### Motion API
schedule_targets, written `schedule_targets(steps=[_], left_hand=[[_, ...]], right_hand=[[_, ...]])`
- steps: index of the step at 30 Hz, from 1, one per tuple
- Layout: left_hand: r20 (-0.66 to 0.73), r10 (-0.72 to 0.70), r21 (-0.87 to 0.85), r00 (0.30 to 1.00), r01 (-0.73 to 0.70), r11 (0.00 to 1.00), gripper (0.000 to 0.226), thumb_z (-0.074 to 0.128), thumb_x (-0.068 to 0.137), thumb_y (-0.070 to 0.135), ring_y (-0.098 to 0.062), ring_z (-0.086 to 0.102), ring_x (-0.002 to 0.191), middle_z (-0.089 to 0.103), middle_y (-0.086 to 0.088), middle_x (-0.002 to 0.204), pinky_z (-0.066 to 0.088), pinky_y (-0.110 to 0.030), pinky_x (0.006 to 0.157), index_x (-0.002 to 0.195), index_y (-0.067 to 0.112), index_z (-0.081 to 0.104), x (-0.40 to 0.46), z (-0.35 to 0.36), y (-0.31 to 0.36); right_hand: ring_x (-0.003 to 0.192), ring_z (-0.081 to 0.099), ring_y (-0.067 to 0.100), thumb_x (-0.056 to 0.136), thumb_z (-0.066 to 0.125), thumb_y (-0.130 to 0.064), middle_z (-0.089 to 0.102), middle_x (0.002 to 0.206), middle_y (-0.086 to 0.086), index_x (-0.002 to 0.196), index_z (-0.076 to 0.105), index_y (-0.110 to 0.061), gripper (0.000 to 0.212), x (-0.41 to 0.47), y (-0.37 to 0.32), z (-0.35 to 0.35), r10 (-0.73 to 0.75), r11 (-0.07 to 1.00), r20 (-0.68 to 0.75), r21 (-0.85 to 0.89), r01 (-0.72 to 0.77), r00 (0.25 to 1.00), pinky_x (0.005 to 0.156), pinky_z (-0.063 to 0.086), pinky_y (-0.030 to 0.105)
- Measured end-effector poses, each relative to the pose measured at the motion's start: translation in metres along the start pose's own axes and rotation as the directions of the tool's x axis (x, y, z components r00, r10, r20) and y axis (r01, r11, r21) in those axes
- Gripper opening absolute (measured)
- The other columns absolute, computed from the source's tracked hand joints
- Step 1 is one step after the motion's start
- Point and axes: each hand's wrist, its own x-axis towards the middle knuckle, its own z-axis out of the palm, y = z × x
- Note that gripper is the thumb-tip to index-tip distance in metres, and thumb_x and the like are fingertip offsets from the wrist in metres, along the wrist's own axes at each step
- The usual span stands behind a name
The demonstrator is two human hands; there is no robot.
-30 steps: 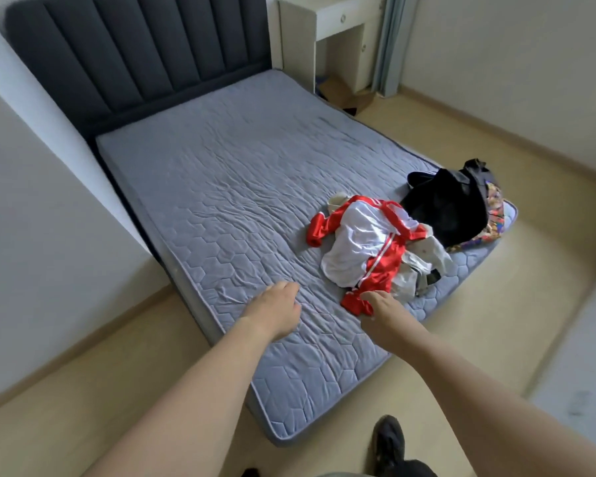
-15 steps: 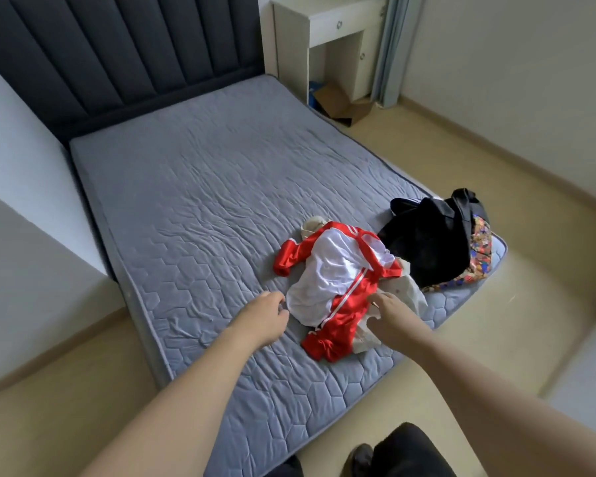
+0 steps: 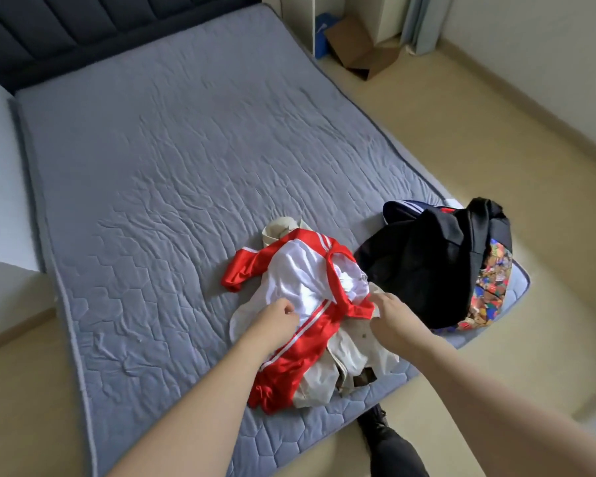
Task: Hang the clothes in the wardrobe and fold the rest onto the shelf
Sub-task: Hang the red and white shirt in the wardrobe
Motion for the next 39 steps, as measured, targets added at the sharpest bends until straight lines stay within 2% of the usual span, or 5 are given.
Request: schedule_targets(steps=[6,14,20,35,39], left_hand=[[0.093,-0.098,-0.235,0.991,0.117,0.965,0.010,0.047,0.088,0.022,-0.020,0.044,0.067,0.050,0.000,0.072,0.034,-0.030,0.061,0.079,0.019,0.051,0.107,0.095,0.052],[-0.033,-0.435,-0.204,0.900,0.420,0.884,0.073,0.063,0.078,0.055,-0.034,0.046,0.125,0.051,-0.018,0.132,0.040,-0.035,0.103,0.130,0.006,0.050,0.240,0.187,0.055],[-0.120,-0.420,-0.672,0.899,0.238,0.701,0.013,0.048,0.088,0.015,-0.026,0.058,0.089,0.065,-0.009,0.097,0.047,-0.033,0.080,0.095,0.016,0.059,0.238,0.195,0.049],[-0.527,0.005,-0.378,0.850,-0.240,0.894,0.027,0.045,0.094,0.008,0.003,0.050,0.069,0.058,0.017,0.077,0.038,-0.017,0.070,0.092,0.030,0.060,-0.061,-0.064,0.048],[-0.652,-0.030,-0.355,0.758,-0.270,0.895,0.025,0.045,0.092,0.009,0.000,0.051,0.071,0.058,0.016,0.075,0.039,-0.020,0.070,0.087,0.029,0.060,-0.154,-0.101,0.009]], right_hand=[[0.121,0.047,0.025,0.083,0.041,-0.004,0.046,0.134,0.007,0.132,0.048,-0.011,0.050,0.128,0.073,0.012,0.013,0.999,0.062,0.033,-0.016,0.998,0.098,0.041,0.033],[0.119,0.048,0.021,0.084,0.043,-0.005,0.048,0.132,0.002,0.135,0.045,-0.018,0.052,0.211,0.162,0.056,0.006,0.999,0.093,0.043,-0.010,0.996,0.094,0.039,0.026],[0.132,0.038,0.019,0.088,0.043,-0.007,0.034,0.148,0.001,0.145,0.033,-0.014,0.058,0.203,0.186,0.052,0.053,0.998,0.146,0.032,-0.058,0.988,0.104,0.035,0.026],[0.121,0.048,0.031,0.078,0.073,-0.026,0.049,0.134,0.010,0.144,0.030,-0.012,0.079,0.071,-0.077,-0.004,-0.453,0.878,-0.001,0.173,0.446,0.892,0.096,0.040,0.038],[0.100,0.061,0.034,0.080,0.055,-0.040,0.065,0.104,0.014,0.112,0.060,-0.013,0.042,0.027,-0.147,0.013,-0.468,0.884,0.082,0.053,0.465,0.880,0.079,0.048,0.038]])
